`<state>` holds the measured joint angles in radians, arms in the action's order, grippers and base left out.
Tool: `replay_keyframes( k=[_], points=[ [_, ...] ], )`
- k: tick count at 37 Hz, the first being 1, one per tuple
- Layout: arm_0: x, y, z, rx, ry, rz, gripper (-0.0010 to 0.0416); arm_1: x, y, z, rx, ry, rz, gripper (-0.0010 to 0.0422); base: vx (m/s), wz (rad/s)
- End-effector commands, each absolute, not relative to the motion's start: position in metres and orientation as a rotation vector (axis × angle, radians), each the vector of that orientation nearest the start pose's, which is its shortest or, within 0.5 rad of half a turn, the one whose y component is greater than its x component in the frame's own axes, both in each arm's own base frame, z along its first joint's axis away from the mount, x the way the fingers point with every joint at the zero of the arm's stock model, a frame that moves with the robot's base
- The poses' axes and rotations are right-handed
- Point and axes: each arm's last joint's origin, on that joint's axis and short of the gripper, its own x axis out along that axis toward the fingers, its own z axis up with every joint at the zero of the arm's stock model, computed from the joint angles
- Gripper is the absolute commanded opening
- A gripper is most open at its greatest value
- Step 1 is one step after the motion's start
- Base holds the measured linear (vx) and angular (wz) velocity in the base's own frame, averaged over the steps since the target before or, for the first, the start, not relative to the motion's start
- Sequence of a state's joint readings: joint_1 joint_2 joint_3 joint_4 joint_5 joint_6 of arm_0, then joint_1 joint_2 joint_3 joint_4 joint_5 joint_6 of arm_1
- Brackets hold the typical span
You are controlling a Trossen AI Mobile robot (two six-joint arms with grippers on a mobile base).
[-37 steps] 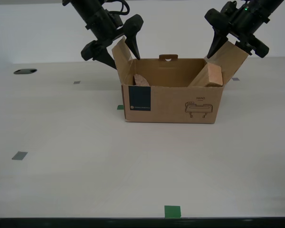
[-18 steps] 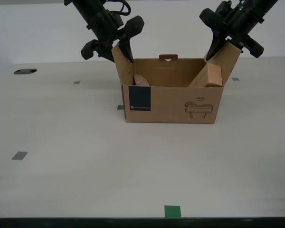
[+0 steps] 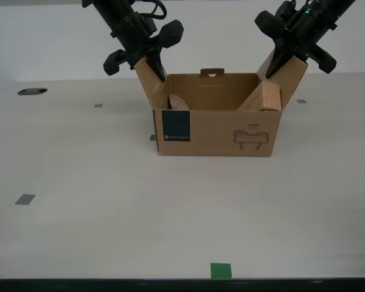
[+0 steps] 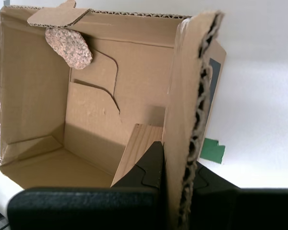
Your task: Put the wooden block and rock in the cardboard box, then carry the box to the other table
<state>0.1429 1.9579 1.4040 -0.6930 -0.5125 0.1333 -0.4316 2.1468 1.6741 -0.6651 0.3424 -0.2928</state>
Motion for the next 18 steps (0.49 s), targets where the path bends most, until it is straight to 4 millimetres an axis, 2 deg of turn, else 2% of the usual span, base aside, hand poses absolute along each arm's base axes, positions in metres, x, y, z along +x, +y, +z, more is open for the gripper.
replay_keyframes(
  k=[1,18],
  points=[
    [0.384,0.071,0.183,0.346,1.274,0.498,-0.0001,0.404,-0.197,0.181,-0.203,1.254,-0.519,-0.0002,0.0,0.0],
    [0.377,0.071,0.206,0.382,1.236,0.481,-0.0001,0.392,-0.194,0.209,-0.228,1.253,-0.572,-0.0002,0.0,0.0]
  ],
)
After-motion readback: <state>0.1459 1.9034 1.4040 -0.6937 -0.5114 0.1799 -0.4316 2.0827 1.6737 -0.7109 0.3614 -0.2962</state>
